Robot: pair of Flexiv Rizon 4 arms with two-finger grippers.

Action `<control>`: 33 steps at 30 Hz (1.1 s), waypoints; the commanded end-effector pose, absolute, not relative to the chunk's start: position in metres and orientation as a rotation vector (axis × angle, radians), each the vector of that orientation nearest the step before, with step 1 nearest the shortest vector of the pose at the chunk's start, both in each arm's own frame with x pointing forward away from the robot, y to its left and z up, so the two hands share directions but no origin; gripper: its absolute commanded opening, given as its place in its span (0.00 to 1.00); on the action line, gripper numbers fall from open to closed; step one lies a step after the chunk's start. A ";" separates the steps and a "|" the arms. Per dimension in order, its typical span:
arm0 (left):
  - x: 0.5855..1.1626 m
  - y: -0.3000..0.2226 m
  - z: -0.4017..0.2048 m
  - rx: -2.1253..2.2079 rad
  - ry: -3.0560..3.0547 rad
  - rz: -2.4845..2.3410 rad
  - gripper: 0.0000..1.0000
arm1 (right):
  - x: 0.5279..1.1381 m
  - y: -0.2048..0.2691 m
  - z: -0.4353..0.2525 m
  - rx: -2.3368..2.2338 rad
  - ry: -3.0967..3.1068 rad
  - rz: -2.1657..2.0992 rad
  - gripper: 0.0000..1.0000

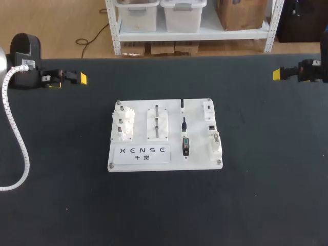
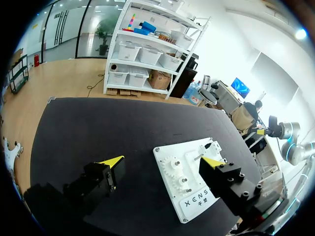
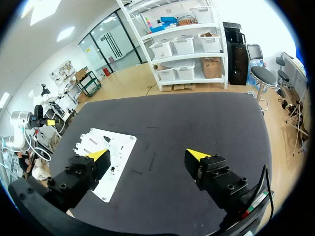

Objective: Insert the USB connector, Ethernet cable, and multi-pin plug into their matching sockets one by one.

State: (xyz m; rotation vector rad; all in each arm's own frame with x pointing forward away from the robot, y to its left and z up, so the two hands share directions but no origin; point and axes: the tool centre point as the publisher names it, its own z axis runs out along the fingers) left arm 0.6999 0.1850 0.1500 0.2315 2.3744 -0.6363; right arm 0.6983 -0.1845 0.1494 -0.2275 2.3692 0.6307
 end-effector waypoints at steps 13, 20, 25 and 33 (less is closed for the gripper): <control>0.700 0.185 0.150 0.231 2.374 -0.636 1.00 | 0.699 -0.184 0.149 -0.228 2.369 0.630 1.00; 0.700 0.185 0.150 0.231 2.374 -0.636 1.00 | 0.699 -0.184 0.149 -0.228 2.369 0.630 1.00; 0.700 0.185 0.150 0.231 2.374 -0.636 1.00 | 0.704 -0.171 0.151 -0.251 2.382 0.582 1.00; 0.700 0.185 0.150 0.231 2.374 -0.636 1.00 | 0.710 -0.089 0.147 -0.353 2.469 0.290 1.00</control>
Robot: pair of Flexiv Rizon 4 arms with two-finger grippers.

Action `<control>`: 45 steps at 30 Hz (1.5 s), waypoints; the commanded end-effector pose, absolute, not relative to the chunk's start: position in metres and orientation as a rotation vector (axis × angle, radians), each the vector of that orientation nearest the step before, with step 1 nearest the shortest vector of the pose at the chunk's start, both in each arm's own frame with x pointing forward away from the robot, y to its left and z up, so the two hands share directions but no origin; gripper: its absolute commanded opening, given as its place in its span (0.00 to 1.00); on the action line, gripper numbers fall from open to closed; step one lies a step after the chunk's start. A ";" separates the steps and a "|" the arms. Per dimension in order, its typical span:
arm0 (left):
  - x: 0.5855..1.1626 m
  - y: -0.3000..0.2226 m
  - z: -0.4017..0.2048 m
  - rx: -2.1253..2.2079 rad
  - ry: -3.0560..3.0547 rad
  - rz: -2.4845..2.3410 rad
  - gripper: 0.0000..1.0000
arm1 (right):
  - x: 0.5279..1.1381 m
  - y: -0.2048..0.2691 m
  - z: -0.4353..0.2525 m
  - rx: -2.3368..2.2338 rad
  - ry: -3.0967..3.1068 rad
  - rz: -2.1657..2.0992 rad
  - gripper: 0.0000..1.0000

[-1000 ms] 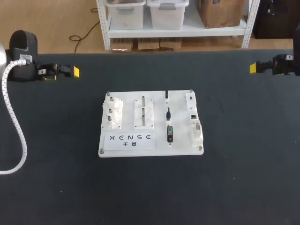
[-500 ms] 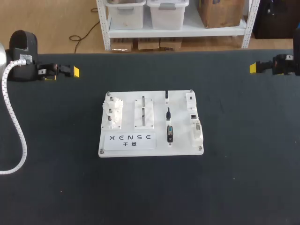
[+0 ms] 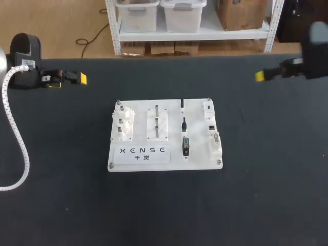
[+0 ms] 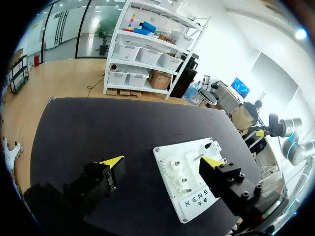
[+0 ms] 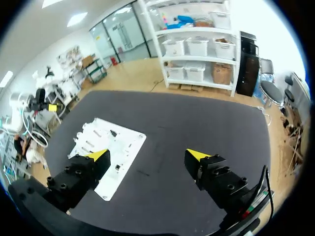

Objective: Insert the USB connector, Ethernet cable, and multi-pin plug into their matching sockets one by one.

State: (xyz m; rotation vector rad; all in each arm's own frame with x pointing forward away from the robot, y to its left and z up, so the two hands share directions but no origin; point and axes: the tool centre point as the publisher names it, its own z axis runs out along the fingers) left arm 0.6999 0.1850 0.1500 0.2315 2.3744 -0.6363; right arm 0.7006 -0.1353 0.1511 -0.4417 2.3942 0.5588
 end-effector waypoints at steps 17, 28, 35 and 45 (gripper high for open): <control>0.700 0.185 0.150 0.231 2.374 -0.636 1.00 | 0.716 0.007 0.097 -0.055 2.714 -0.079 1.00; 0.700 0.185 0.150 0.231 2.374 -0.636 1.00 | 0.715 0.031 0.073 0.032 2.749 -0.238 1.00; 0.700 0.185 0.150 0.231 2.374 -0.636 1.00 | 0.716 0.032 0.073 0.078 2.746 -0.196 1.00; 0.700 0.185 0.150 0.231 2.374 -0.636 1.00 | 0.716 0.032 0.073 0.078 2.746 -0.196 1.00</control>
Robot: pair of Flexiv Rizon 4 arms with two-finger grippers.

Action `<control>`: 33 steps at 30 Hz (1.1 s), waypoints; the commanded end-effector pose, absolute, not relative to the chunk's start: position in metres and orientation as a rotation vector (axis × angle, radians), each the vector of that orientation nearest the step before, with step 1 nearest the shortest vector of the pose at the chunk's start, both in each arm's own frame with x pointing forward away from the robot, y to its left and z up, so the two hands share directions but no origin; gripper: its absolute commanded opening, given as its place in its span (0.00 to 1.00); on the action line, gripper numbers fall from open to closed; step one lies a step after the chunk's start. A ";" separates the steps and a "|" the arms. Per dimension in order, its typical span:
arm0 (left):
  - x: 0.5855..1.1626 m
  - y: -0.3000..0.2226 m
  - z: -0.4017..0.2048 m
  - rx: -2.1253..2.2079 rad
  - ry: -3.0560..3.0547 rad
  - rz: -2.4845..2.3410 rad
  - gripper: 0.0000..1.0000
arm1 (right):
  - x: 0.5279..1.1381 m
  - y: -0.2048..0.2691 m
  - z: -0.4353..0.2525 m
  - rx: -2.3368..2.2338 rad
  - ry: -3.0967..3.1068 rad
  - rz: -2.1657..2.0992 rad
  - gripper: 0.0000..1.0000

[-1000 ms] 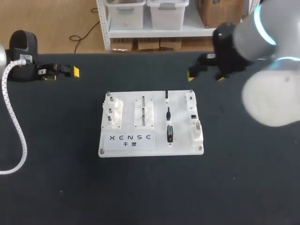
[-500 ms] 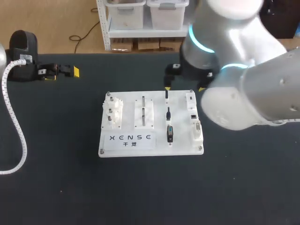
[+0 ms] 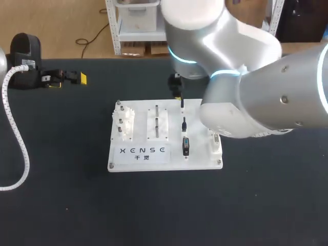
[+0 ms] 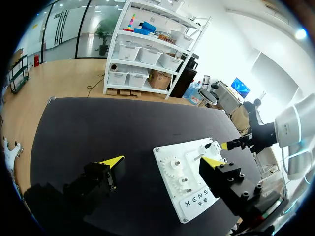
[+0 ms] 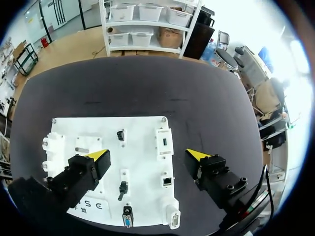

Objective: Insert the USB connector, Ethernet cable, and multi-pin plug into their matching sockets one by one.

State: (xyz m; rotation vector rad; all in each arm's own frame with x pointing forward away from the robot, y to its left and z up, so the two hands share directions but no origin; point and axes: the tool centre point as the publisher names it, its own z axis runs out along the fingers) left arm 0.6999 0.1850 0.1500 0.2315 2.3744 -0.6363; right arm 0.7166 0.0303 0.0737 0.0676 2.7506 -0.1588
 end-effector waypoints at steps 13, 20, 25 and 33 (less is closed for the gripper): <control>0.700 0.185 0.150 0.231 2.374 -0.636 1.00 | 0.736 0.043 0.063 0.108 2.828 -0.061 1.00; 0.700 0.185 0.150 0.231 2.374 -0.636 1.00 | 0.748 0.051 0.050 0.150 2.916 -0.090 1.00; 0.700 0.185 0.150 0.231 2.374 -0.636 1.00 | 0.752 0.052 0.042 0.187 2.971 -0.089 1.00; 0.700 0.185 0.150 0.231 2.374 -0.636 1.00 | 0.754 0.062 0.037 0.177 3.035 -0.070 1.00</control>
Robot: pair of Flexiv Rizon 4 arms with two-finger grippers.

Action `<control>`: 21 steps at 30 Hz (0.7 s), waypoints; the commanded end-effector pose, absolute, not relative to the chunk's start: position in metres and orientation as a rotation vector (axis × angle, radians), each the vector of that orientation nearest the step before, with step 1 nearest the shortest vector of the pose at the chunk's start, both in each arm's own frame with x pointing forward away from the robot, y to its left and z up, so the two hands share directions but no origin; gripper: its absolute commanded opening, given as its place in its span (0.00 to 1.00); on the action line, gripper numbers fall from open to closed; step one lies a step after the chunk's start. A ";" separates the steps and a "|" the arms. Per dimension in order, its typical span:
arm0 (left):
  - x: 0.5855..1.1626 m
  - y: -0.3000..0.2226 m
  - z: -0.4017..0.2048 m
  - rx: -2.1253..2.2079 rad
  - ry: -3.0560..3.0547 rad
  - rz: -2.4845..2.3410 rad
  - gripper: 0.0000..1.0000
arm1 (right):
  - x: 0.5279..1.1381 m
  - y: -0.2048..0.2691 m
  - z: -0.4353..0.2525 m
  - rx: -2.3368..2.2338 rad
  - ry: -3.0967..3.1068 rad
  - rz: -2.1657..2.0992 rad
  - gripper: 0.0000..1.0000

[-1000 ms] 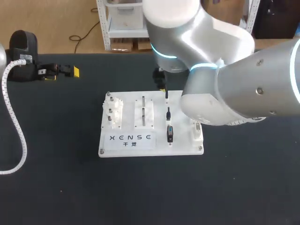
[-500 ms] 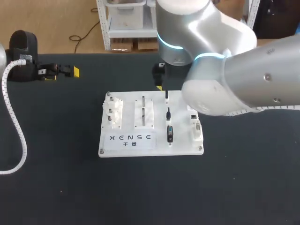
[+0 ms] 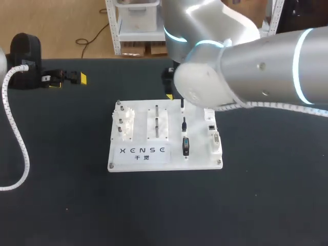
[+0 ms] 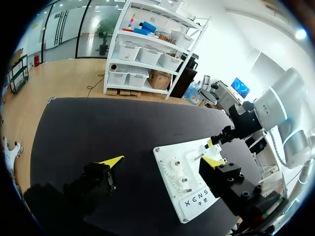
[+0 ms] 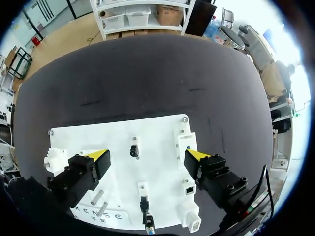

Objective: Insert the USB connector, Ethernet cable, and multi-pin plug into their matching sockets one by one.

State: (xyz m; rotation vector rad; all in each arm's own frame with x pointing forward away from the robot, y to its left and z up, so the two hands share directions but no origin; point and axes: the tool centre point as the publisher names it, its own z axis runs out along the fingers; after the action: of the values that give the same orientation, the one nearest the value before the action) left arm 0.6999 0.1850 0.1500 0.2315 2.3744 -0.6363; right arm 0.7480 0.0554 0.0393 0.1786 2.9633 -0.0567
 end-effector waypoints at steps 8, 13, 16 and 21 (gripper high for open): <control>0.700 0.185 0.150 0.231 2.374 -0.636 1.00 | 0.749 0.066 0.033 0.199 3.059 -0.085 1.00; 0.700 0.185 0.150 0.231 2.374 -0.636 1.00 | 0.745 0.062 0.034 0.200 3.044 -0.064 1.00; 0.700 0.185 0.150 0.231 2.374 -0.636 1.00 | 0.745 0.062 0.034 0.200 3.044 -0.064 1.00; 0.700 0.185 0.150 0.231 2.374 -0.636 1.00 | 0.745 0.062 0.034 0.200 3.044 -0.064 1.00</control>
State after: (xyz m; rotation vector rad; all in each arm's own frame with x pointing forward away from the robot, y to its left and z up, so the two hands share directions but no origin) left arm 0.6999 0.1850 0.1500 0.2315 2.3744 -0.6362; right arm 0.7501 0.0649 0.0341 0.1988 3.0545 -0.0725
